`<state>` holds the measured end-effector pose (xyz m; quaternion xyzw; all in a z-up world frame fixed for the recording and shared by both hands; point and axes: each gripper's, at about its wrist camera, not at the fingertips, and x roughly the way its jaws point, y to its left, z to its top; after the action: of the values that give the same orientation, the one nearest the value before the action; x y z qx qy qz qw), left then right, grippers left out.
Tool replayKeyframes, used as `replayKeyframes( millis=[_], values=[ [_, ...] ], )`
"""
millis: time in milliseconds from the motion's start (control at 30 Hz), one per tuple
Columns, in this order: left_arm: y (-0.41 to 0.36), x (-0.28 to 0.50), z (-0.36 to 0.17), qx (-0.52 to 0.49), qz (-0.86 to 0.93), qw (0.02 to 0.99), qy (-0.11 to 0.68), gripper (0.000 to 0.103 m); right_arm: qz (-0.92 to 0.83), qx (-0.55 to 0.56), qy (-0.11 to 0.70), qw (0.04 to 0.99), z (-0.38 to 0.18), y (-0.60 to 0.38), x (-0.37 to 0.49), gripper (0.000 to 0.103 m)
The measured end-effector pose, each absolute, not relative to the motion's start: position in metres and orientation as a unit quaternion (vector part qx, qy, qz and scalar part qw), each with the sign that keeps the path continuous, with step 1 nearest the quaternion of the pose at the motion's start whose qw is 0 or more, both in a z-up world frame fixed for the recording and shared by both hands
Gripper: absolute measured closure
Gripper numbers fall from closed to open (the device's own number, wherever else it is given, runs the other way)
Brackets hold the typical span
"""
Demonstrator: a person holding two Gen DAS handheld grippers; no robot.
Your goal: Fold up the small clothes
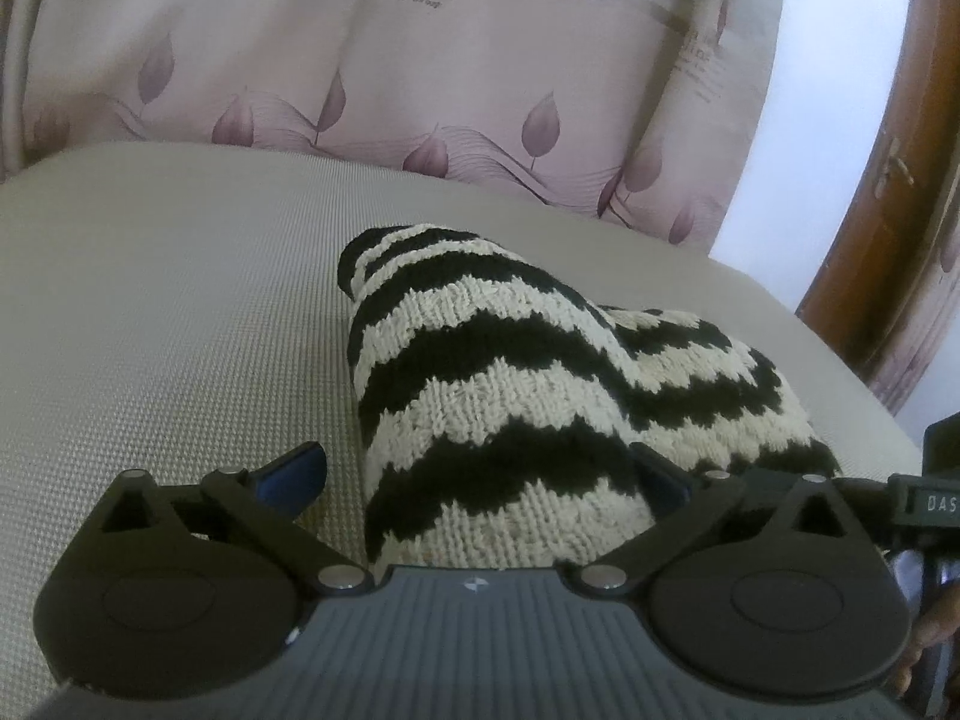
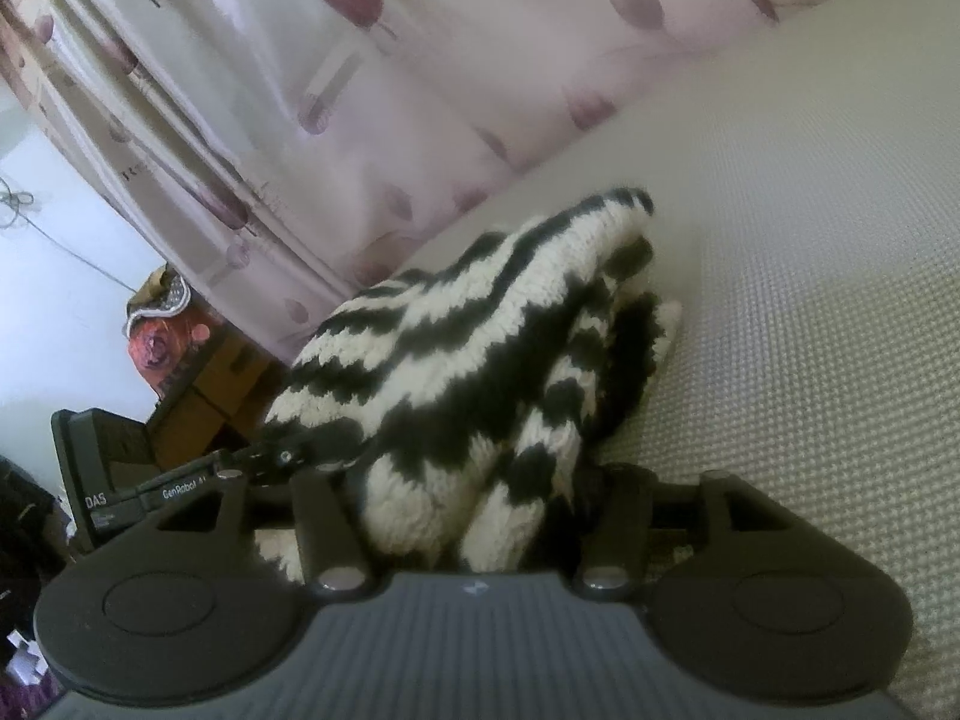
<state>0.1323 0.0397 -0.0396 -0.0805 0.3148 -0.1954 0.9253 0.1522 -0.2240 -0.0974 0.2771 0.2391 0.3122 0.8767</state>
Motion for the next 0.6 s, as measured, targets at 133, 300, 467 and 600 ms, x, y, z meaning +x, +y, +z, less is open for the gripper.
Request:
replayKeyframes(
  millis=[133,300,467,600],
  values=[
    [0.041,0.133,-0.042,-0.086,-0.195,0.927,0.309,0.000,0.310,0.270,0.239,0.879,-0.097,-0.225,0.152,0.045],
    [0.037,0.126,-0.040,-0.077,-0.181,0.934,0.298,0.000,0.303,0.258,0.236,0.887,-0.096,-0.223,0.150,0.040],
    [0.031,0.112,-0.033,-0.050,-0.151,0.949,0.271,0.000,0.277,0.239,0.213,0.906,-0.089,-0.217,0.137,0.037],
    [0.025,0.096,-0.024,-0.017,-0.121,0.962,0.243,0.000,0.242,0.206,0.156,0.935,-0.078,-0.212,0.110,0.035]
  ],
)
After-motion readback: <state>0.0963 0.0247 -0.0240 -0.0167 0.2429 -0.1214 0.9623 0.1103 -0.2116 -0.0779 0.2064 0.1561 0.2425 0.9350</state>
